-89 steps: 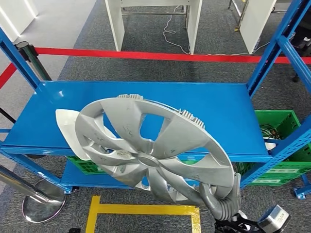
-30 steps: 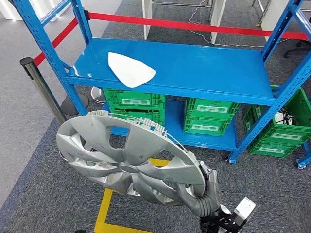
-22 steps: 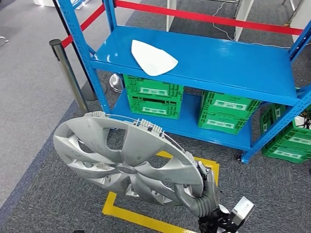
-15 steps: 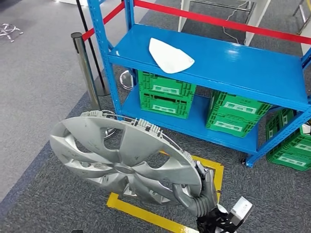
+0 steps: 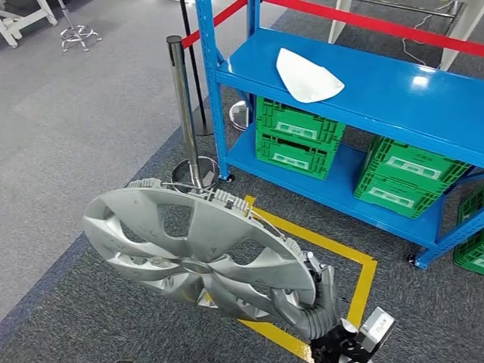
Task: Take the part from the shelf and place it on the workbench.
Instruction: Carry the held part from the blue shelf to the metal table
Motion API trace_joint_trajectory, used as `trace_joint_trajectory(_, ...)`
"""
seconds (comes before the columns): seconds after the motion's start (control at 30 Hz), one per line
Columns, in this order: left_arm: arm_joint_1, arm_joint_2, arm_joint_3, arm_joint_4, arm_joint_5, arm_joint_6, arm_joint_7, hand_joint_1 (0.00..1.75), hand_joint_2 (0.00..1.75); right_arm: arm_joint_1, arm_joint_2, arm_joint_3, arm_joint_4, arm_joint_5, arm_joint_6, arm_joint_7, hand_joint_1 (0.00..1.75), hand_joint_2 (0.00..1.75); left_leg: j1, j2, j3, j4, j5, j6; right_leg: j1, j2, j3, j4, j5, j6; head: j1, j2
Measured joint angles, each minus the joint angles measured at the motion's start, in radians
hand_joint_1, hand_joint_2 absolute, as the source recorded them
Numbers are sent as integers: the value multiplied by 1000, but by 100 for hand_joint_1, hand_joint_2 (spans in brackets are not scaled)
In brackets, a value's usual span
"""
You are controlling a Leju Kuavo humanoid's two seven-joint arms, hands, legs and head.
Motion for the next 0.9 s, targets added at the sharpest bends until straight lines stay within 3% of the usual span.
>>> trace_joint_trajectory(0.07, -1, 0, 2, 0, -3, 1, -1, 0, 175, 3, -1, 0, 0, 2, 0, 0, 175, 175, 8, 33, -33, 130, -84, -14, 1, -32, -6, 1, 5, -3, -6, 0)
trace_joint_trajectory(0.1, -1, 0, 3, 0, -5, 2, -2, 0, 175, 3, -1, 0, 0, 3, 0, 0, 175, 175, 13, 39, -43, 186, -103, -19, 1, -48, -8, 1, 7, -3, -6, 0)
trace_joint_trajectory(0.13, -1, 1, 4, 0, -7, 3, -4, 0, 175, 2, -1, 1, 0, 4, -1, 0, 175, 175, 18, 42, -39, 211, -103, -23, 1, -64, -10, 2, 8, -2, -6, 0)
trace_joint_trajectory(0.17, 0, 1, 7, 0, -8, 5, -5, 0, 175, 1, -2, 1, 0, 4, -1, 0, 175, 175, 21, 46, -16, 196, -86, -24, 1, -78, -9, 3, 8, 0, -6, 0)
trace_joint_trajectory(0.2, 1, 1, 10, 0, -8, 6, -6, 0, 175, 0, -2, 2, 0, 4, -2, 0, 175, 175, 23, 53, 22, 144, -60, -23, 1, -92, -6, 3, 7, 1, -6, 0)
trace_joint_trajectory(0.27, 1, 3, 16, 0, -9, 9, -8, 0, 175, -3, -2, 3, 0, 5, -3, 0, 175, 175, 17, 89, 106, 13, -24, -11, 4, -115, -3, 5, 4, 7, -5, 0)
trace_joint_trajectory(0.3, 1, 4, 18, -1, -9, 10, -9, 0, 175, -4, -2, 3, 0, 5, -4, 0, 175, 175, 12, 105, 130, -30, -18, -3, 6, -125, -1, 6, 3, 13, -4, 0)
trace_joint_trajectory(0.33, 1, 4, 19, -1, -9, 11, -10, 0, 175, -5, -2, 4, 0, 6, -4, 0, 175, 175, 6, 113, 139, -50, -19, 4, 7, -134, -2, 7, 4, 18, -4, 0)
trace_joint_trajectory(0.4, 2, 5, 21, -1, -10, 13, -10, 0, 175, -8, -2, 8, 0, 6, -5, 0, 175, 175, 2, 101, 136, -62, -17, 15, 7, -151, 2, 4, 6, 28, -3, 0)
trace_joint_trajectory(0.43, 2, 5, 22, -1, -10, 14, -10, 0, 175, -10, -2, 10, -1, 6, -5, 0, 175, 175, 4, 90, 138, -75, -16, 22, 5, -140, -3, 8, 0, 31, -3, 0)
trace_joint_trajectory(0.5, -1, 5, 24, -1, -12, 16, -11, 0, 175, -15, -4, 14, -3, 5, -6, 0, 175, 175, 13, 69, 145, -101, -12, 36, 0, -84, -36, 64, -37, 39, -2, 0)
trace_joint_trajectory(0.53, -3, 5, 25, -1, -14, 17, -11, 0, 175, -16, -5, 16, -4, 5, -6, 0, 175, 175, 16, 59, 146, -109, -11, 39, -4, -49, -68, 126, -67, 43, -1, 0)
trace_joint_trajectory(0.57, -3, 5, 25, -1, -17, 17, -11, 0, 175, -17, -6, 17, -4, 4, -6, 0, 175, 175, 17, 50, 144, -109, -10, 41, -7, -30, -106, 200, -94, 47, -1, 0)
trace_joint_trajectory(0.6, -3, 4, 26, -1, -19, 17, -11, 0, 175, -17, -8, 18, -3, 4, -6, 0, 175, 175, 18, 40, 143, -108, -10, 41, -9, -22, -143, 266, -111, 51, -1, 0)
trace_joint_trajectory(0.63, -3, 4, 26, -1, -20, 18, -11, 0, 175, -16, -9, 18, -3, 4, -6, 1, 175, 175, 19, 28, 143, -106, -11, 41, -12, -19, -167, 303, -109, 55, -2, 0)
trace_joint_trajectory(0.67, -3, 4, 27, -1, -21, 18, -11, 0, 175, -17, -10, 18, -2, 4, -7, 1, 175, 175, 21, 16, 143, -103, -11, 39, -15, -18, -174, 301, -87, 60, -2, 0)
trace_joint_trajectory(0.7, -3, 4, 27, -1, -22, 18, -11, 0, 175, -18, -11, 18, -2, 4, -8, 1, 175, 175, 24, 2, 143, -98, -13, 36, -19, -15, -162, 260, -48, 65, -2, 0)
trace_joint_trajectory(0.77, -3, 5, 27, -1, -24, 18, -11, 0, 175, -21, -11, 19, -2, 4, -9, 1, 175, 175, 29, -25, 137, -80, -20, 23, -30, 23, -115, 139, 21, 78, 0, 0)
trace_joint_trajectory(0.83, -4, 6, 28, -2, -27, 20, -11, 0, 175, -23, -12, 20, -2, 4, -10, 0, 175, 175, 31, -48, 119, -59, -22, 7, -35, 63, -87, 76, 31, 75, 1, 0)
trace_joint_trajectory(0.87, -4, 7, 29, -2, -29, 20, -12, 0, 175, -23, -12, 20, -2, 3, -11, 0, 175, 175, 31, -59, 108, -53, -18, 0, -34, 68, -86, 73, 25, 69, 1, 0)
trace_joint_trajectory(0.9, -2, 7, 32, -2, -30, 21, -12, 0, 175, -24, -12, 21, -2, 3, -12, 0, 175, 175, 33, -68, 99, -51, -14, -5, -33, 58, -86, 73, 23, 60, 0, 0)
